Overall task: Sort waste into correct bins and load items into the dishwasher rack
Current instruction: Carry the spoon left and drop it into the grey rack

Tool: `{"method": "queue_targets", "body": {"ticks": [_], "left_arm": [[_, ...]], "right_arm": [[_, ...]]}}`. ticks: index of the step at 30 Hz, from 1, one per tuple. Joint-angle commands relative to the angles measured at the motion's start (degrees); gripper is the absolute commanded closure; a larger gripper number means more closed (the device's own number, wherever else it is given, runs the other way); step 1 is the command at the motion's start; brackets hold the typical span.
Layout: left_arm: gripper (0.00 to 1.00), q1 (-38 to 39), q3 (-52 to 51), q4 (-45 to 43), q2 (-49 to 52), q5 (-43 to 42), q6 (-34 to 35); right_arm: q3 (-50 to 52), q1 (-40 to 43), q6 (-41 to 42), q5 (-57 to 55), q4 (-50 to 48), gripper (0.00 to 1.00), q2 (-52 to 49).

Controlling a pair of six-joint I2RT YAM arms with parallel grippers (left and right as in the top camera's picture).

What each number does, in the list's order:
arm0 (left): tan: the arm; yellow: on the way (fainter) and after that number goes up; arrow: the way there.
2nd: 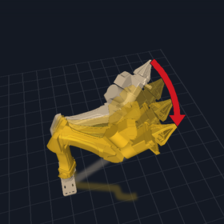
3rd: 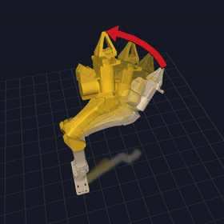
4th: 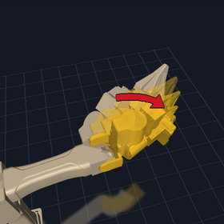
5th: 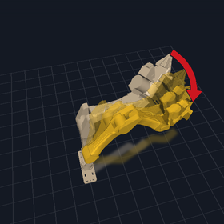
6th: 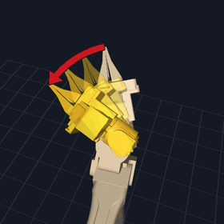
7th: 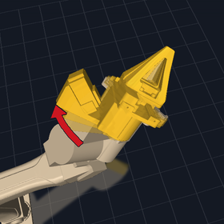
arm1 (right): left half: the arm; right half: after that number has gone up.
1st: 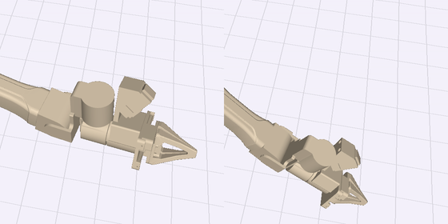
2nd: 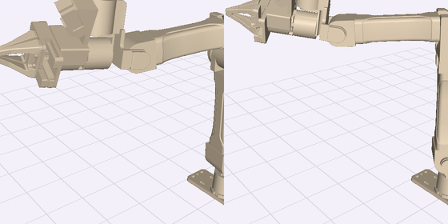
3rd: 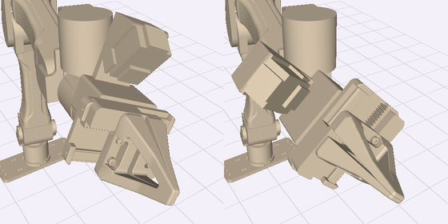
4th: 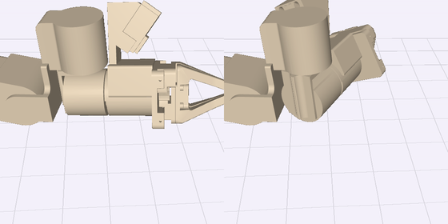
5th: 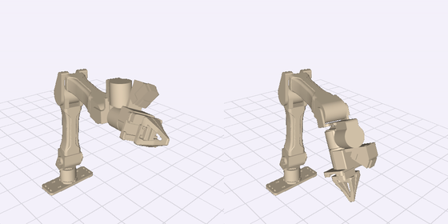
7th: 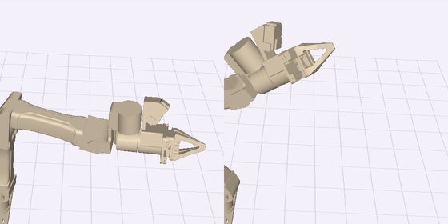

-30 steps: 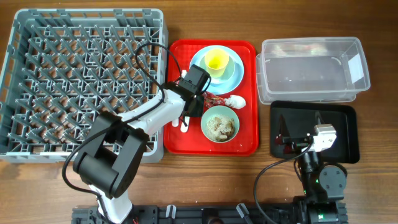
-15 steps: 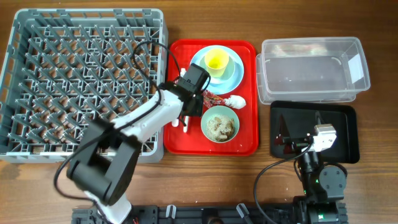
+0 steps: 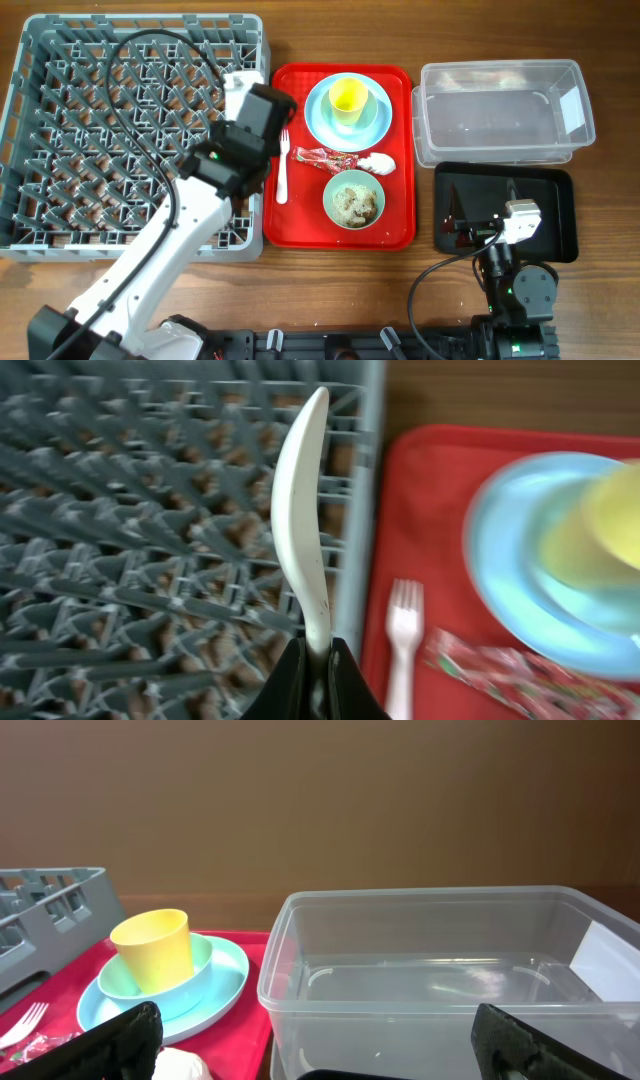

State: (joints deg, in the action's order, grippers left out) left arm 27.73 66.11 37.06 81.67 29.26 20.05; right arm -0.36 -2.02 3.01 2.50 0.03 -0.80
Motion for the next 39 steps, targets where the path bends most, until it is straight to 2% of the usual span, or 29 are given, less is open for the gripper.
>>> {"method": "queue_targets", "body": {"ticks": [1, 9, 13, 16, 18, 26, 33, 38, 39], "left_arm": [[0.96, -4.11, -1.29, -0.55, 3.98, 2.71, 0.35], [0.96, -6.10, -1.29, -2.47, 9.20, 2.67, 0.33], [0.96, -6.10, -1.29, -3.37, 9.53, -2.08, -0.35], [0.96, -6.10, -1.29, -3.89, 9.53, -8.59, -8.02], [0.94, -6.10, -1.29, -4.09, 9.53, -9.53, -10.64], [0.96, -7.48, -1.29, -4.31, 9.53, -8.24, -10.60], [0.92, -7.65, -1.29, -4.55, 9.53, -10.21, -10.19], [0.71, -7.65, -1.29, -4.48, 9.53, -10.19, -8.68], [0.70, -7.65, -1.29, -4.48, 9.53, -10.19, -8.68]], "right_arm": [[0.07, 0.28, 0.39, -0.52, -0.17, 0.00, 0.26], [0.07, 0.28, 0.42, -0.52, -0.17, 0.00, 0.26], [0.07, 0.28, 0.39, -0.55, -0.17, 0.00, 0.26], [0.07, 0.28, 0.37, -0.52, -0.17, 0.00, 0.26], [0.07, 0.28, 0.39, -0.52, -0.17, 0.00, 0.26], [0.07, 0.28, 0.39, -0.52, -0.17, 0.00, 0.26], [0.07, 0.28, 0.39, -0.52, -0.17, 0.00, 0.26], [0.07, 0.28, 0.39, -0.52, -0.17, 0.00, 0.26], [0.07, 0.28, 0.39, -0.52, -0.17, 0.00, 0.26]]}}
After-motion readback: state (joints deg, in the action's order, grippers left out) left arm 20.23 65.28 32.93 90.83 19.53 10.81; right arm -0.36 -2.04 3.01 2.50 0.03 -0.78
